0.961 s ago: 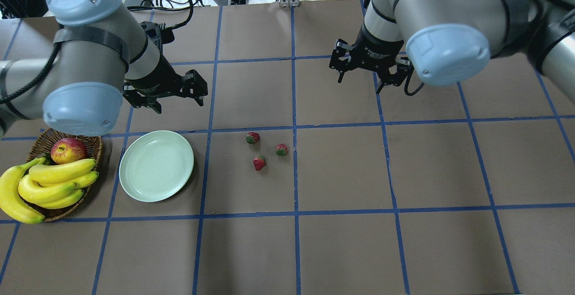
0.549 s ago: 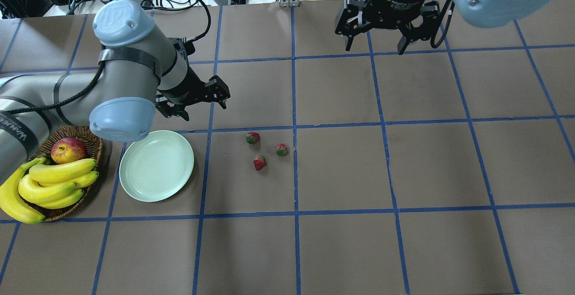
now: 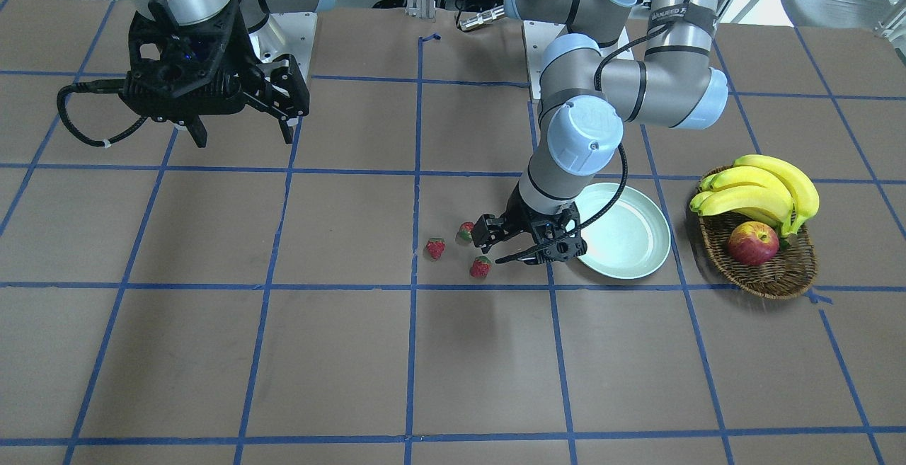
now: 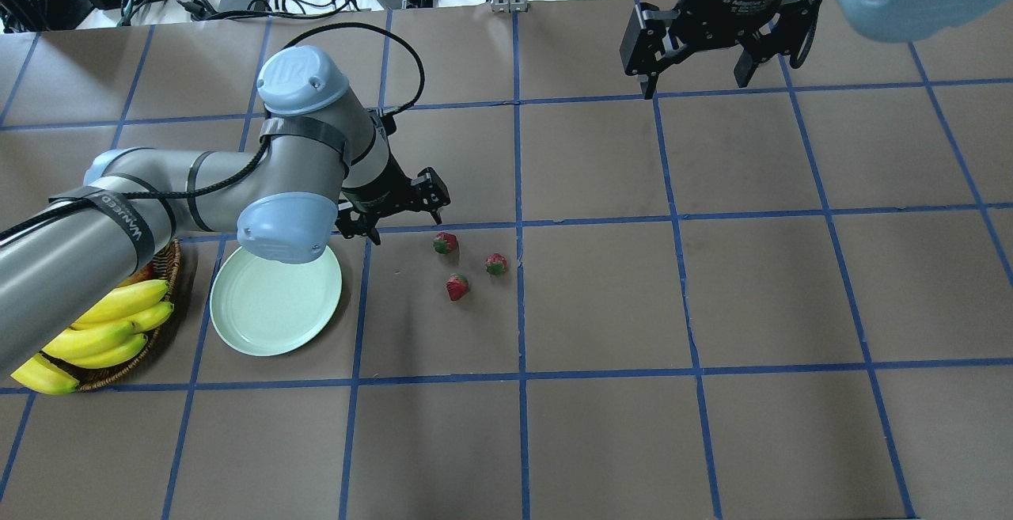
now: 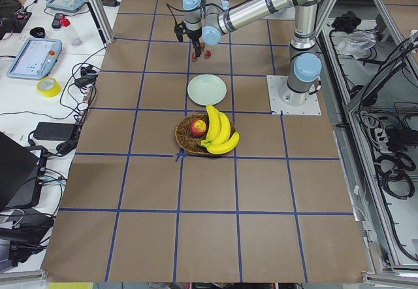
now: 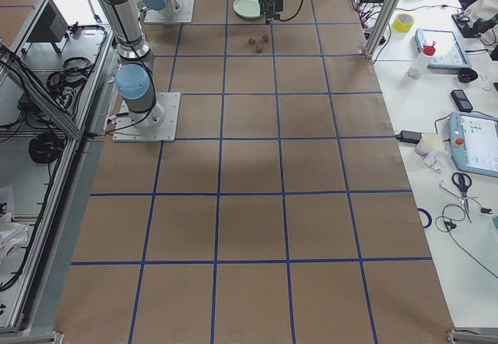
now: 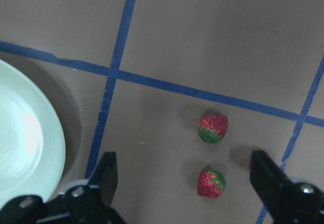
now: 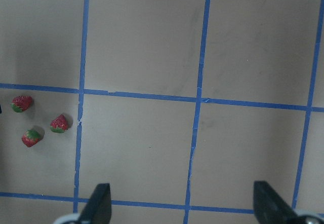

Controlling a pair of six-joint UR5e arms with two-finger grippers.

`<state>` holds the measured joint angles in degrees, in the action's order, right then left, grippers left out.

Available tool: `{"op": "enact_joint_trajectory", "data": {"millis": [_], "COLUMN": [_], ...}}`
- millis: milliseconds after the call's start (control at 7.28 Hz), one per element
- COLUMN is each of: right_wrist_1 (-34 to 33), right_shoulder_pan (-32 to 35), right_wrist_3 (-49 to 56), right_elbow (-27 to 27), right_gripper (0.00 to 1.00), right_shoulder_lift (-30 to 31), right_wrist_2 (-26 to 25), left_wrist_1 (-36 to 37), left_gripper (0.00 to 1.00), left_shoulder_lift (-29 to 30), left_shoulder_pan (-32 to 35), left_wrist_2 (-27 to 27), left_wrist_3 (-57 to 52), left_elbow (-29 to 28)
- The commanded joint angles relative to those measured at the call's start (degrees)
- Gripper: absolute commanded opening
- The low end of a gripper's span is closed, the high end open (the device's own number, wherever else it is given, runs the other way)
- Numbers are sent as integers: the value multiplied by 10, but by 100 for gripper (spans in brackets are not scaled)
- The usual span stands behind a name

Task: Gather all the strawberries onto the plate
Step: 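Lower the left gripper onto the nearest strawberry and grasp it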

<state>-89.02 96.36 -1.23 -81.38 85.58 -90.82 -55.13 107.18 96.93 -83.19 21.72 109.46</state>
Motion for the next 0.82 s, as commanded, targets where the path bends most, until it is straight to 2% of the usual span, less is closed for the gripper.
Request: {"op": "enact_joint_trajectory", "data": {"millis": [0,412,549,687], "right_wrist_1": [-5,-5,-5,-5], "right_shoulder_pan": [-33,-40,-40,-40], "right_wrist_3": [13,7,7,8], "right_elbow": [-1,-2,-3,-3], "right_gripper": [100,100,100,100], "right_shoulder_lift": [0,5,5,5], "right_wrist_2": [-4,6,6,5], "left_wrist_1": [28,73,94,94], "left_gripper": [100,100,86,33], "left_shoulder_lift": [43,80,87,91], "left_shoulder_pan": [25,26,26,26], "left_wrist_2": [0,1,7,7], "left_wrist_3": [8,20,21,21], "left_elbow": [1,1,-3,-5]}}
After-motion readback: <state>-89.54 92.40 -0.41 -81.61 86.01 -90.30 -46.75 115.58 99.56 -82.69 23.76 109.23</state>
